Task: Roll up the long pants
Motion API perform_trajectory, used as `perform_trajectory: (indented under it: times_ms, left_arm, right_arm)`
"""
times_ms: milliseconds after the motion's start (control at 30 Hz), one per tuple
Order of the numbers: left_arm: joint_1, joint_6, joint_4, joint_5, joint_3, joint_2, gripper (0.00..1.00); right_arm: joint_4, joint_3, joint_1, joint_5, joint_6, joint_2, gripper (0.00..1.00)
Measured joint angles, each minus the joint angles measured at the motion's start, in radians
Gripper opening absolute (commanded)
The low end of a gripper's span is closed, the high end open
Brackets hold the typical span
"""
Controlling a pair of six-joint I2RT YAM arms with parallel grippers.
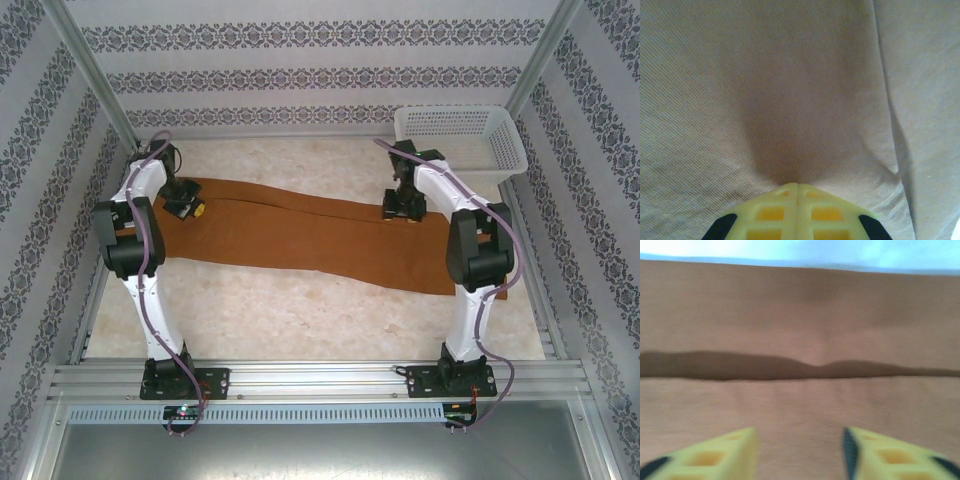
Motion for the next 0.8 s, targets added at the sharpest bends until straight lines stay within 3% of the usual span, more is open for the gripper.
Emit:
perform_trajectory:
  times_ms: [267,600,800]
  left_arm:
    - [0.007,0.037,-0.024,0.000,0.116,0.000,0.00]
    - [0.007,0.040,-0.029,0.018,0.129,0.000,0.00]
    - [0.007,0.037,-0.028,0.042,0.125,0.000,0.00]
  right_arm:
    - [-0.048,-0.046,-0.379,-0.006,-0.096,-0.060,0.80]
    - [-0.064,-0.044,-0.608,-0.134,-0.240,-0.037,0.74]
    - [-0.041,-0.044,-0.774,-0.328,-0.306,-0.006,0.73]
